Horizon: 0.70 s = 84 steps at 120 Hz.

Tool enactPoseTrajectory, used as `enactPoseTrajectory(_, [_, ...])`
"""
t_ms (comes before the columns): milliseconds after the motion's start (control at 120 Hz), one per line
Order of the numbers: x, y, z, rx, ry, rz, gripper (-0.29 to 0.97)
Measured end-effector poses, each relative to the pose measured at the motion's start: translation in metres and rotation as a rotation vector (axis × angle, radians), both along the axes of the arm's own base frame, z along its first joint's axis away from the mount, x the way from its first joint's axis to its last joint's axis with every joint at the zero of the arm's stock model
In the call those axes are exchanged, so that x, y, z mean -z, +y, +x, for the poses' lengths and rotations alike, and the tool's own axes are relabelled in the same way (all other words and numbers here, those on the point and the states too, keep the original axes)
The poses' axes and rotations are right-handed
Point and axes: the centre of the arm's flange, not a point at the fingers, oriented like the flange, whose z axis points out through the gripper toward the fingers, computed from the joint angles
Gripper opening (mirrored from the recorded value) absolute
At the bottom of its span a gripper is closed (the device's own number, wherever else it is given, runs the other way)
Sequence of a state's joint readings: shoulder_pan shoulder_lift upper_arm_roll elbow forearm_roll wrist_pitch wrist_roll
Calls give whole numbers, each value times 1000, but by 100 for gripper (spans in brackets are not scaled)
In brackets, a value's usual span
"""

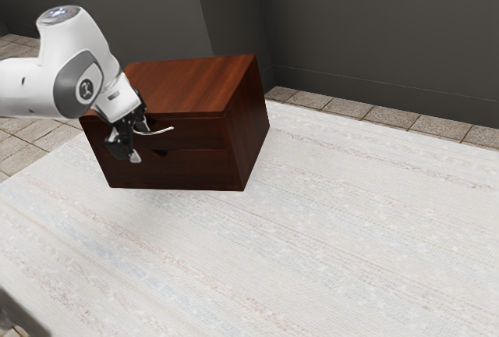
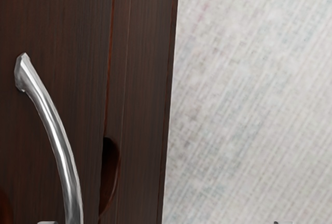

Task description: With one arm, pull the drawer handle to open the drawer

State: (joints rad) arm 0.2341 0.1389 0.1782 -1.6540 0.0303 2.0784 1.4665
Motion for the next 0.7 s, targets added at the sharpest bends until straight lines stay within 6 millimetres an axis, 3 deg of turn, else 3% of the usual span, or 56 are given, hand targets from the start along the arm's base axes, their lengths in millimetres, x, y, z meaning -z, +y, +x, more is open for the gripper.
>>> enactPoseTrajectory(700, [-3,-13,-16,-41,26,-83,50])
